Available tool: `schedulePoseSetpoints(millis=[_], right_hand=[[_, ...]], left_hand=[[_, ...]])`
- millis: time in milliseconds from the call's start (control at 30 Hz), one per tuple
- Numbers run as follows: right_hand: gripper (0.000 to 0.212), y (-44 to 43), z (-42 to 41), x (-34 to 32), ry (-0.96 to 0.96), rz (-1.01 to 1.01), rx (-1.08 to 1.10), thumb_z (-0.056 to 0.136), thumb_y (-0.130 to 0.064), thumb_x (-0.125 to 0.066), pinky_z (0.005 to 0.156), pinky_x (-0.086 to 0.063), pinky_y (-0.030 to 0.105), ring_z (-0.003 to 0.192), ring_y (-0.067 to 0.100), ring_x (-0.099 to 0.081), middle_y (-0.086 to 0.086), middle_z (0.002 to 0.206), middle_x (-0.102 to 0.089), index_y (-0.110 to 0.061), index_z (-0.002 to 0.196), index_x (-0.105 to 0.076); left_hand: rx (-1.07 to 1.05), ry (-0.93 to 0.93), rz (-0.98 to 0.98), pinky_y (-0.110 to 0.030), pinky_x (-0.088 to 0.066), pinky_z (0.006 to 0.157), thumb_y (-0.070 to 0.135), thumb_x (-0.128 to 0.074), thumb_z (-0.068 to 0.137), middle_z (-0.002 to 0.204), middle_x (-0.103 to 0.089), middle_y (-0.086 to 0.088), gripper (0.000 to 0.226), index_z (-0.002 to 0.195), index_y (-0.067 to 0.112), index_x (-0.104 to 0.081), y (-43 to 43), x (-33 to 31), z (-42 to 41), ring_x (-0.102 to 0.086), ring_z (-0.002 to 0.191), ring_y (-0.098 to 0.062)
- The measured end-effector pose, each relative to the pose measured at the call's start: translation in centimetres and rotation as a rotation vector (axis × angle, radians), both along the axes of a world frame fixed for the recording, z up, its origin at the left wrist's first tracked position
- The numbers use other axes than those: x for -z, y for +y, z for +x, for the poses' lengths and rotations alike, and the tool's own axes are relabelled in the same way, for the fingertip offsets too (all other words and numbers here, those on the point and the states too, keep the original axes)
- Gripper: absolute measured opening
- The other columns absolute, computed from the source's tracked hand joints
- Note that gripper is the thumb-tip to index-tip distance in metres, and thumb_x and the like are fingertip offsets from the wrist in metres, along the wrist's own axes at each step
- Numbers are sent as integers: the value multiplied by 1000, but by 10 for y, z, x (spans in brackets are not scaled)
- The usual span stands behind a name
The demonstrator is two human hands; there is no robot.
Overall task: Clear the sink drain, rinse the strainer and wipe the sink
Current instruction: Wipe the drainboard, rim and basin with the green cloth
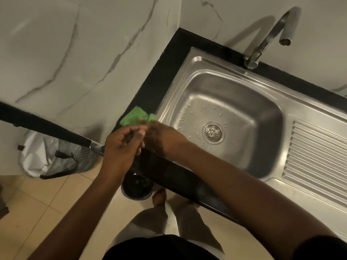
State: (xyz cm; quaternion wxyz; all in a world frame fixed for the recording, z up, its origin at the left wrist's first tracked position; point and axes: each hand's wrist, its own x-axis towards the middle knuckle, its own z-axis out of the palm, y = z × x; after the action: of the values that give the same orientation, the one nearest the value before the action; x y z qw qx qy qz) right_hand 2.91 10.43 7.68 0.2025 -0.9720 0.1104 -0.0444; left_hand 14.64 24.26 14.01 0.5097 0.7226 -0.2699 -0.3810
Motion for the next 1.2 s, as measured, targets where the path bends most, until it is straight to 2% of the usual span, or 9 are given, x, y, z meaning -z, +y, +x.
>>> schedulePoseSetpoints(millis=[133, 333, 467, 667, 733, 800, 933, 1033, 1200], right_hand=[[71, -81, 27, -4, 131, -88, 137, 99, -3, -51, 128, -23, 45, 160, 26, -16, 1, 172, -24, -30, 162, -31], [61, -206, 36, 0, 247, -41, 439, 104, -7, -45, 129, -14, 47, 160, 35, -7, 8, 172, -21, -21, 162, -32], [64, -176, 42, 13, 201, -19, 457, 103, -3, -41, 130, -10, 44, 161, 31, -5, 7, 173, -16, -20, 163, -28], [58, -51, 30, 20, 100, 26, -43, 105, -17, -49, 130, -10, 34, 159, 23, -19, 5, 170, -29, -19, 161, -34], [63, -43, 21, 15, 46, -125, -160, 99, -22, -61, 129, 0, 31, 158, 20, -23, 4, 167, -35, -19, 159, -39], [59, -70, 19, 10, -45, -160, -178, 94, -15, -69, 126, -10, 36, 152, 25, -38, 7, 158, -49, -15, 151, -52], [63, -173, 18, 1, 4, -223, 204, 98, -1, -42, 115, -44, 46, 150, 31, -40, 13, 163, -40, -17, 159, -39], [63, -260, -2, -5, 214, -253, 470, 103, -2, -37, 117, -41, 51, 154, 33, -30, 15, 169, -26, -14, 164, -22], [63, -300, -18, -2, 286, -254, 507, 105, -2, -40, 129, -17, 52, 160, 33, -9, 7, 172, -18, -12, 164, -21]], left_hand=[[-45, -16, 7, -37, -57, 74, 21, -65, 102, 81, -72, -5, 15, 111, 25, -77, -4, 5, 1, -63, 71, -20], [-108, 71, 20, -26, -55, 66, 25, -70, 99, 77, -70, -1, 12, 103, 30, -80, -9, 16, -15, -60, 64, -14], [-126, 51, 37, -20, -54, 62, 32, -72, 95, 72, -70, 2, 14, 89, 43, -78, -10, 23, -19, -62, 61, -10], [-102, -30, 13, -20, -54, 62, 28, -71, 98, 77, -73, 3, 14, 103, 35, -81, -37, 16, -16, -64, 64, -6], [-97, -19, 1, -23, -54, 63, 41, -72, 92, 77, -73, -1, 15, 102, 34, -80, -49, 13, -19, -65, 64, -8], [-114, -1, -13, -23, -54, 61, 54, -71, 82, 74, -72, 0, 29, 101, 35, -81, -57, 11, -18, -64, 63, -9], [-110, 27, -11, -27, -54, 60, 61, -70, 79, 72, -69, 1, 35, 101, 36, -80, -74, 22, -30, -63, 63, -13], [-110, 78, -20, -24, -52, 60, 60, -72, 78, 72, -69, -1, 34, 100, 36, -81, -85, 27, -53, -62, 62, -14], [-84, 140, -2, -29, -53, 60, 31, -73, 92, 68, -68, -2, 10, 94, 34, -82, -95, 26, -78, -60, 60, -14]])
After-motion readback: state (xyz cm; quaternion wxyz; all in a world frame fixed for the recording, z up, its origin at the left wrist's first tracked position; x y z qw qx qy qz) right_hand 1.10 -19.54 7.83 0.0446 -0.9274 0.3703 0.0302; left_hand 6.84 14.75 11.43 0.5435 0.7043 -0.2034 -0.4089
